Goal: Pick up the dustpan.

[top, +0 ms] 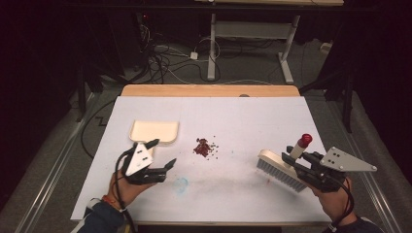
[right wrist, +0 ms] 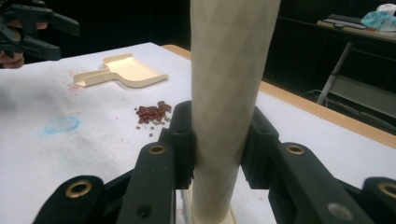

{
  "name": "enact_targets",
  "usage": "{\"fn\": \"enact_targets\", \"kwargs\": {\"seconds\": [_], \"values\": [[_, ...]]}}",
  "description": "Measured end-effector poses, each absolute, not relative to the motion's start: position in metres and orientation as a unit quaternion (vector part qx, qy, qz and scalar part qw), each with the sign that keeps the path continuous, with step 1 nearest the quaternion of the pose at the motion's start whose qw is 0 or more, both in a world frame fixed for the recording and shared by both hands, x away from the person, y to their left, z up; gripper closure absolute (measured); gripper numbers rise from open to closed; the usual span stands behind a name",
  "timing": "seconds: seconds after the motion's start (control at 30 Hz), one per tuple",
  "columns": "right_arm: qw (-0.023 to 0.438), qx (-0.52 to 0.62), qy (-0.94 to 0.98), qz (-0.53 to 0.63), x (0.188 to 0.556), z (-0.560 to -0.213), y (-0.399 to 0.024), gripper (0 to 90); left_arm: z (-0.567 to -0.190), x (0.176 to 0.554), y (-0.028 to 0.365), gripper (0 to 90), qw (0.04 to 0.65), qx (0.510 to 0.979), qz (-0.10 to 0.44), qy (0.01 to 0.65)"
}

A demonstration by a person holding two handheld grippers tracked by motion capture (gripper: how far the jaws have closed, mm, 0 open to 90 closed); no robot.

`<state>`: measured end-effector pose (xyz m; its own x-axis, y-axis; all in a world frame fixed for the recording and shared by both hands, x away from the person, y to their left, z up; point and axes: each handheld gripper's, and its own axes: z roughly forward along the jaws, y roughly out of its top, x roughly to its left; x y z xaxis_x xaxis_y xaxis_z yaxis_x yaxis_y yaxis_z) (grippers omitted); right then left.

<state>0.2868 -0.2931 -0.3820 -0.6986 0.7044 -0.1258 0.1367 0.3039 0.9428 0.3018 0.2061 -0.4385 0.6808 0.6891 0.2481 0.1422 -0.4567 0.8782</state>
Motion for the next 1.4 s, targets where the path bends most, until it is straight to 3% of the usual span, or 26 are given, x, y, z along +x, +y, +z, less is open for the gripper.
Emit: {"fn": "enact_targets", "kwargs": {"seconds": [0.17, 0.27, 0.4, 0.6, 0.77, 0.97, 1.1, 1.4], "values": [[0.265, 0.272, 0.763, 0.523, 0.284, -0.383, -0.29, 70.2, -0.459, 0.297, 0.243, 16.8, 0.423, 0.794, 0.304, 0.314], [0.266, 0.268, 0.764, 0.524, 0.285, -0.383, -0.289, 70.3, -0.47, 0.295, 0.256, 16.8, 0.411, 0.798, 0.27, 0.35], [0.264, 0.262, 0.766, 0.525, 0.289, -0.384, -0.286, 70.2, -0.477, 0.293, 0.262, 16.8, 0.398, 0.802, 0.25, 0.367], [0.267, 0.254, 0.771, 0.519, 0.286, -0.385, -0.281, 70.3, -0.467, 0.292, 0.262, 17.0, 0.393, 0.801, 0.265, 0.367], [0.27, 0.244, 0.778, 0.512, 0.284, -0.385, -0.273, 70.2, -0.46, 0.311, 0.258, 17.5, 0.377, 0.793, 0.259, 0.402], [0.264, 0.245, 0.787, 0.501, 0.287, -0.39, -0.269, 70.2, -0.462, 0.351, 0.249, 18.8, 0.353, 0.795, 0.205, 0.448], [0.261, 0.25, 0.791, 0.494, 0.289, -0.394, -0.269, 70.2, -0.478, 0.382, 0.233, 23.5, 0.3, 0.803, 0.154, 0.492], [0.261, 0.247, 0.789, 0.499, 0.288, -0.394, -0.271, 70.2, -0.492, 0.401, 0.226, 40.5, 0.292, 0.778, 0.153, 0.535]]}}
